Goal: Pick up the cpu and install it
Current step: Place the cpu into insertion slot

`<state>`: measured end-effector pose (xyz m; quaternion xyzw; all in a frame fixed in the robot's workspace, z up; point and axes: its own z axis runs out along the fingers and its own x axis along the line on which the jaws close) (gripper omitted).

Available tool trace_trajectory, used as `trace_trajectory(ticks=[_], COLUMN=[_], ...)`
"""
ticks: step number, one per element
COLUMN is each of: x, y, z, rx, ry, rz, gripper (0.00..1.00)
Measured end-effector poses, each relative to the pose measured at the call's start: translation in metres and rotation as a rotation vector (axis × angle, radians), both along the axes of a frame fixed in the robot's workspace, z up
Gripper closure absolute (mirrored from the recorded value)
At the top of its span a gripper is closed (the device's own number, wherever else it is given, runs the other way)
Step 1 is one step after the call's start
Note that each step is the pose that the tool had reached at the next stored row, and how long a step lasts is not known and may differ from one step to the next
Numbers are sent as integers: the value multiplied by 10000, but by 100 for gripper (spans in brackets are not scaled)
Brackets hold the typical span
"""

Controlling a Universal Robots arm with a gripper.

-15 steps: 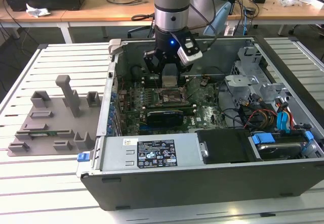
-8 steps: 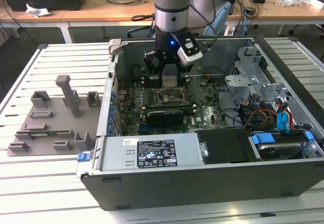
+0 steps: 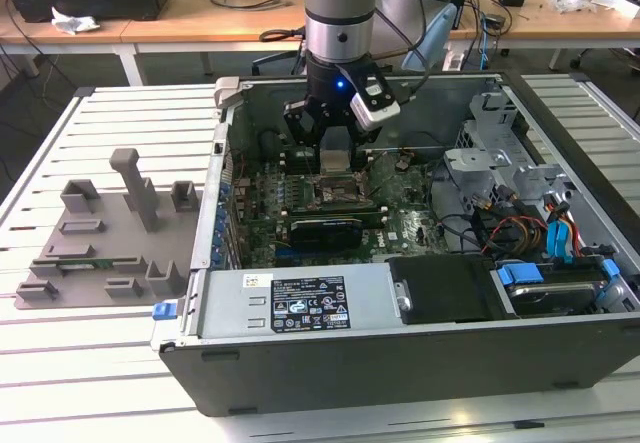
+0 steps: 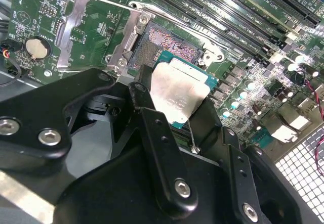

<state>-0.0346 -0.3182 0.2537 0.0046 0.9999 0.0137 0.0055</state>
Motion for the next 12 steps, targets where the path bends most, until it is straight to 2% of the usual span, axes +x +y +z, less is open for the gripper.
trace_trajectory(ticks=[2, 5, 12], x=[0, 0, 0], y=[0, 0, 0], z=[0, -1, -3], rx=[0, 1, 0], ry=[0, 0, 0], rz=[-1, -818, -2094], gripper=[45, 45, 45])
